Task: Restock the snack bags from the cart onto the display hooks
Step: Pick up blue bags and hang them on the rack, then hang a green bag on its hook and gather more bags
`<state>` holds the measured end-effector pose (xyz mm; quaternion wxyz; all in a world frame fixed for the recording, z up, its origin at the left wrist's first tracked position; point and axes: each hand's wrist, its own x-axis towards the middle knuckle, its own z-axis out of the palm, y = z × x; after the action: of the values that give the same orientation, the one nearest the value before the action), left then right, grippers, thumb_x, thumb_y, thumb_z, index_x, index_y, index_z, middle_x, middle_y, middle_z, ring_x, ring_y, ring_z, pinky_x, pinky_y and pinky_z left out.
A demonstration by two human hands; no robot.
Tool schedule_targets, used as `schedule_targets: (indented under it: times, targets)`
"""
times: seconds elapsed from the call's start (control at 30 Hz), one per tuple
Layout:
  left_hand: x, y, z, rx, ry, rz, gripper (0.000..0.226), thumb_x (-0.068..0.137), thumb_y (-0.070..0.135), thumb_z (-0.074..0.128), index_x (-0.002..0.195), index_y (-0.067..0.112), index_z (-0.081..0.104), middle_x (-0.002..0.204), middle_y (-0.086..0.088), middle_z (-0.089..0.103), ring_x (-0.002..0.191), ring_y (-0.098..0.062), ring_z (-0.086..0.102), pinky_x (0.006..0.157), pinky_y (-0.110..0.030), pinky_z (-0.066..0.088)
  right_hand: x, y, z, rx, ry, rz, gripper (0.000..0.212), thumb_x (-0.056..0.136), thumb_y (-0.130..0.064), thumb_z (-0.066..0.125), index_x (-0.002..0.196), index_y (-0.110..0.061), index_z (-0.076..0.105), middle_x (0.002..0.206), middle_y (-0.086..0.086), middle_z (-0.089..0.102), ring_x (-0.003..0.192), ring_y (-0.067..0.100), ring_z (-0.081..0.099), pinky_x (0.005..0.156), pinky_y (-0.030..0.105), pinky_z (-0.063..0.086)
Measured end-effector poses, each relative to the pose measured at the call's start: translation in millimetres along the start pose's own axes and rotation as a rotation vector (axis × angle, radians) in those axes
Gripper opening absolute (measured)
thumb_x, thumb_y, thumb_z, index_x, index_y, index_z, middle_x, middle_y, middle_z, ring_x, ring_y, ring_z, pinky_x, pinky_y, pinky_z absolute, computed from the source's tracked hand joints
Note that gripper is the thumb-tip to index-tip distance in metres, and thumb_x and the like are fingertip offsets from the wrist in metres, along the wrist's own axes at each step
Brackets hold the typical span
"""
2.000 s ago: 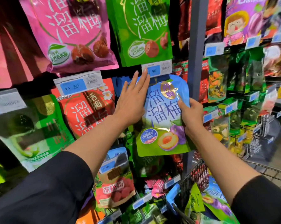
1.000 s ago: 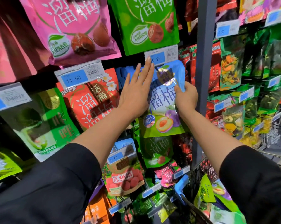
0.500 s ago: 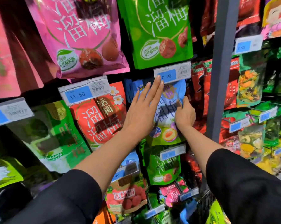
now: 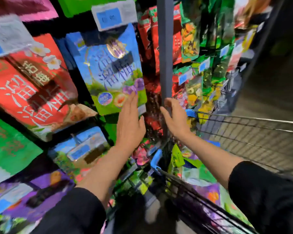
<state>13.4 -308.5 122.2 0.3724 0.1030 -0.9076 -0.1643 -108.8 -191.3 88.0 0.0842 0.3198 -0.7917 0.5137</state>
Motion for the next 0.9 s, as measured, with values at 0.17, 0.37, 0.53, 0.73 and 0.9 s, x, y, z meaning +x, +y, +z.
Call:
schedule_targets:
  times: [0.17,0.37,0.53,0.73,0.9]
  targets:
    - [-74.6,36.5,92.8,-0.295,-0.427,-0.155,0.041,0.079,-0.001,0.06,0.12,0.0,0.059,0.117,-0.018,0.063,0.108,-0.033,0.06,0.101,-0.025,0.036,-81.0,98.4,-87.3,-0.261,-0.006,0.373,0.019,0.094,-0.02,0.059,0.104,-0.004,0.062,0.098,0.016,0.068,0.092,0.032,0.063,0.078,0.038,0.047]
    - [-99.7,78.4,172.1,-0.307,-0.877,-0.174,0.045,0.086,0.01,0.061,0.129,-0.002,0.052,0.131,-0.023,0.054,0.124,-0.034,0.05,0.101,-0.033,0.032,-155.9,192.1,-171.5,-0.491,-0.106,0.788,0.029,0.09,-0.018,0.064,0.113,-0.001,0.063,0.113,0.022,0.066,0.107,0.036,0.061,0.087,0.041,0.046]
    - [-107.3,91.8,243.4,-0.273,-1.041,-0.225,0.048,0.088,0.007,0.063,0.133,-0.002,0.048,0.134,-0.022,0.051,0.127,-0.033,0.048,0.1,-0.029,0.032,-186.3,258.4,-192.8,-0.492,-0.184,1.013,0.028,0.089,-0.019,0.063,0.106,0.003,0.063,0.111,0.027,0.065,0.109,0.039,0.059,0.087,0.04,0.045]
    - [-135.7,98.3,316.1,-0.144,-1.191,-0.32,0.036,0.088,0.009,0.061,0.124,0.004,0.057,0.123,-0.021,0.057,0.115,-0.034,0.054,0.088,-0.033,0.038,-226.7,339.9,-163.4,-0.37,-0.393,1.259,0.019,0.087,-0.025,0.065,0.093,-0.007,0.062,0.108,0.026,0.065,0.105,0.039,0.062,0.081,0.037,0.048]
    - [-164.1,100.8,346.9,-0.064,-1.265,-0.295,0.07,0.082,0.017,0.063,0.143,-0.001,0.035,0.141,-0.026,0.038,0.13,-0.039,0.037,0.107,-0.037,0.027,-261.7,349.0,-145.3,-0.397,-0.323,1.441,0.091,0.071,-0.044,0.081,0.133,0.007,0.038,0.138,0.025,0.043,0.134,0.036,0.038,0.108,0.042,0.035]
